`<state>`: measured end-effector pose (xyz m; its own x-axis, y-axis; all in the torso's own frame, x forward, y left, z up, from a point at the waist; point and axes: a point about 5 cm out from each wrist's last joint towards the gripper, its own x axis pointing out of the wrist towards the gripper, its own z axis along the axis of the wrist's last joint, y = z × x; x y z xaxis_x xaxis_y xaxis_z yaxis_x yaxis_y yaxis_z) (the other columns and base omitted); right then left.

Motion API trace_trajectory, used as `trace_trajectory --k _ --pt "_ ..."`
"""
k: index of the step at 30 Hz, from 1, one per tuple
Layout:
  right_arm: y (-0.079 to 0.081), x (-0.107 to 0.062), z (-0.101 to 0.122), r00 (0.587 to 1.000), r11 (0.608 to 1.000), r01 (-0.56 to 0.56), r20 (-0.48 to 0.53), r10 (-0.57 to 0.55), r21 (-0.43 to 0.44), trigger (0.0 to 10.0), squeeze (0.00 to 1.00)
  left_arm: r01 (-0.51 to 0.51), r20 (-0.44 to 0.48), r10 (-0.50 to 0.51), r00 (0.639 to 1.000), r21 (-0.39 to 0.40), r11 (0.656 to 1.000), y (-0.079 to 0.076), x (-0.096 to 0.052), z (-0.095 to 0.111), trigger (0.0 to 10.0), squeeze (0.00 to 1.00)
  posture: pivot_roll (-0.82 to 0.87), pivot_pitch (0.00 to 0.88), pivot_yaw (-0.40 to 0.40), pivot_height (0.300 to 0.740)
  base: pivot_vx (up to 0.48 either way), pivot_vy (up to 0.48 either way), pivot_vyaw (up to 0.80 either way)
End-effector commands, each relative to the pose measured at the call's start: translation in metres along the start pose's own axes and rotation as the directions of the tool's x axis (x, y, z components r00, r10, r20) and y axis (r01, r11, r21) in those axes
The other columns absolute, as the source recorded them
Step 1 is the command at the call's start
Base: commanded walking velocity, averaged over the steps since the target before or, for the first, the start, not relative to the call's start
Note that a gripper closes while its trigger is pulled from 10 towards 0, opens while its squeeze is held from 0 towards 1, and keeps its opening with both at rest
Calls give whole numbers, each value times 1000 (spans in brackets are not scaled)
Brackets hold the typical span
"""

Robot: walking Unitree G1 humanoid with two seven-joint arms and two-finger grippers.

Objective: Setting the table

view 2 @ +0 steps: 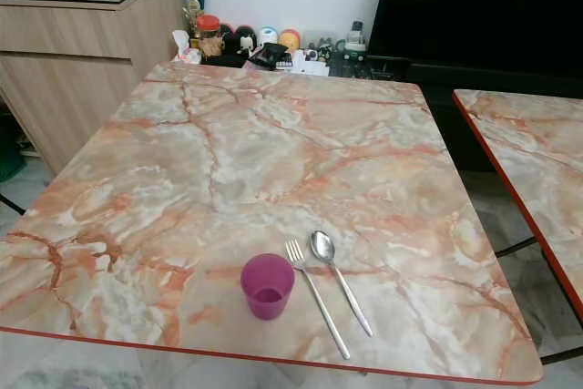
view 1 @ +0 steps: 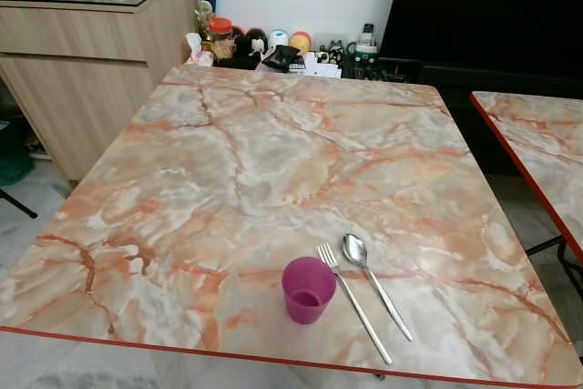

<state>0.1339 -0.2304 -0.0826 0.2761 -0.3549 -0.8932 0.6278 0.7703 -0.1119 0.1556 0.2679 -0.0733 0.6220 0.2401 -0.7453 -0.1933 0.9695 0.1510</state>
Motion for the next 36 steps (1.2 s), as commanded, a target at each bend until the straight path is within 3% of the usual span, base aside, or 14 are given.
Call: trace_trajectory --k 1,4,5,6,7,21,25,26,30,31,32,33,35,36 --pt "12 3 -9 991 978 -131 -13 131 -164 10000 0 -26 -15 26 1000 -16 1000 8 -2 -4 10000 0 -29 60 -48 740 0 0 0" --pt "30 2 -6 958 893 -242 50 281 -380 10000 0 -42 -11 42 999 -41 998 13 -2 -4 10000 0 -28 59 -40 740 0 0 0" --pt "33 2 -7 946 831 -250 56 319 -497 10000 0 -45 -12 45 999 -43 998 14 -3 -4 10000 0 -28 59 -40 740 0 0 0" --pt "34 2 -12 935 712 -237 43 351 -661 10000 0 -55 -14 54 998 -49 997 17 -3 -5 10000 0 -14 59 -35 740 0 0 0" --pt "32 2 -15 935 694 -244 26 354 -677 10000 0 -61 -14 60 998 -56 997 19 -4 -6 10000 0 -11 58 -33 740 0 0 0" --pt "16 7 -24 950 744 -231 20 311 -627 10000 0 -280 5 282 959 -121 952 69 -18 -12 10000 0 14 61 -10 740 0 0 0" --pt "21 7 -28 948 745 -245 6 317 -620 10000 0 -619 93 628 772 -116 777 118 -35 5 10000 0 39 64 -8 740 0 0 0" --pt "24 6 -30 945 739 -256 0 327 -623 10000 0 -710 127 725 677 -149 688 136 -44 15 10000 0 40 66 -9 740 0 0 0" --pt "28 4 -35 942 731 -267 -9 336 -628 10000 0 -832 255 843 474 -184 524 169 -62 49 10000 0 50 66 -10 740 0 0 0" --pt "28 4 -35 942 731 -267 -9 336 -628 10000 0 -832 255 843 474 -184 524 169 -62 49 10000 0 50 66 -10 740 0 0 0" --pt "29 4 -35 941 728 -268 -11 337 -631 10000 0 -850 294 855 428 -190 491 175 -67 59 10000 0 50 66 -10 740 0 0 0" --pt "31 3 -38 938 723 -280 -21 345 -631 10000 0 -863 472 820 324 -209 461 183 -76 105 10000 0 56 66 -7 740 0 0 0" --pt "32 3 -38 938 721 -283 -24 347 -632 10000 0 -867 528 802 280 -221 448 183 -79 121 10000 0 56 66 -7 740 0 0 0" --pt "32 3 -39 938 721 -284 -27 345 -632 10000 0 -820 641 735 220 -287 495 178 -86 164 10000 0 59 67 -7 740 0 0 0"
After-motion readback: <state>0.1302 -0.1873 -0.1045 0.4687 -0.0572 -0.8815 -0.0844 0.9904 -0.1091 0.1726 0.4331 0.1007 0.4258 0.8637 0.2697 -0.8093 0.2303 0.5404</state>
